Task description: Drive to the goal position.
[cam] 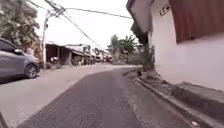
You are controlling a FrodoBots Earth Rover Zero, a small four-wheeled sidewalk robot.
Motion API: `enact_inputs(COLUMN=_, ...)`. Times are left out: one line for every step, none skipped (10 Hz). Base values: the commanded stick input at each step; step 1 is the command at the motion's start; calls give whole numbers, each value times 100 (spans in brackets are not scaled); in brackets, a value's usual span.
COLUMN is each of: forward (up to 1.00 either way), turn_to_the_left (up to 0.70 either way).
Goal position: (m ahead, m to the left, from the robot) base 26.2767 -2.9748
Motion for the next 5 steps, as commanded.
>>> enact_inputs(forward=70, turn_to_the_left=0)
enact_inputs(forward=70, turn_to_the_left=0)
enact_inputs(forward=70, turn_to_the_left=0)
enact_inputs(forward=70, turn_to_the_left=0)
enact_inputs(forward=70, turn_to_the_left=0)
